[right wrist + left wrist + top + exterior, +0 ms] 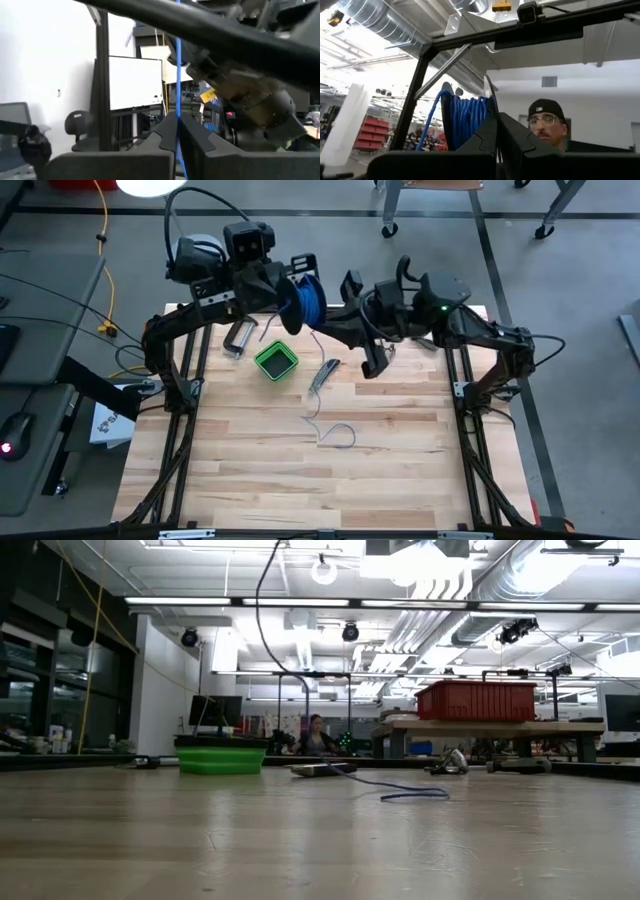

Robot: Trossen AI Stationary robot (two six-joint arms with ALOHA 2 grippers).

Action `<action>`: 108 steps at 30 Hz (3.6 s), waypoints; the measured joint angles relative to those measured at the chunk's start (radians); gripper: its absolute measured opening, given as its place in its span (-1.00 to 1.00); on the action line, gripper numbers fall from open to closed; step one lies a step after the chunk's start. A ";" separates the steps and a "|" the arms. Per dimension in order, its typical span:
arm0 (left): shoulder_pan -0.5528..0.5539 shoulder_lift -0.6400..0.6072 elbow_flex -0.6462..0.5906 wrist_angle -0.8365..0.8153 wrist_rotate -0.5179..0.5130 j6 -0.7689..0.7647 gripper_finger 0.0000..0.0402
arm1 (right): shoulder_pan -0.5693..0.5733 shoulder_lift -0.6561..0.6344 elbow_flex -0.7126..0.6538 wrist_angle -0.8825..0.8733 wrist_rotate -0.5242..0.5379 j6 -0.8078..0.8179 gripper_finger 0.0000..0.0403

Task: Coil cords
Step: Coil the blue wire onto the spool

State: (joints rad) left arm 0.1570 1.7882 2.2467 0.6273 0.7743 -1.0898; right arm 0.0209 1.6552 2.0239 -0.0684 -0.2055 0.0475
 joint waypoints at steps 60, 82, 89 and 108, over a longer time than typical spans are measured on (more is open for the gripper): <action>0.226 -0.056 0.001 -0.002 -0.126 0.045 -0.99 | 0.016 0.050 -0.002 -0.085 0.443 -0.160 0.13; 0.229 -0.055 0.000 -0.002 -0.127 0.054 -0.99 | 0.062 0.040 -0.002 -0.008 0.633 -0.185 0.13; 0.229 -0.055 0.000 -0.002 -0.127 0.054 -0.99 | -0.004 0.062 -0.002 0.001 0.535 0.005 0.13; 0.229 -0.055 0.000 -0.001 -0.131 0.075 -0.99 | -0.019 0.087 -0.001 -0.064 0.512 0.077 -0.95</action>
State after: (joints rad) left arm 0.3859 1.7332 2.2471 0.6258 0.6437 -1.0144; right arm 0.0017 1.7425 2.0228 -0.1325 0.3067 0.1247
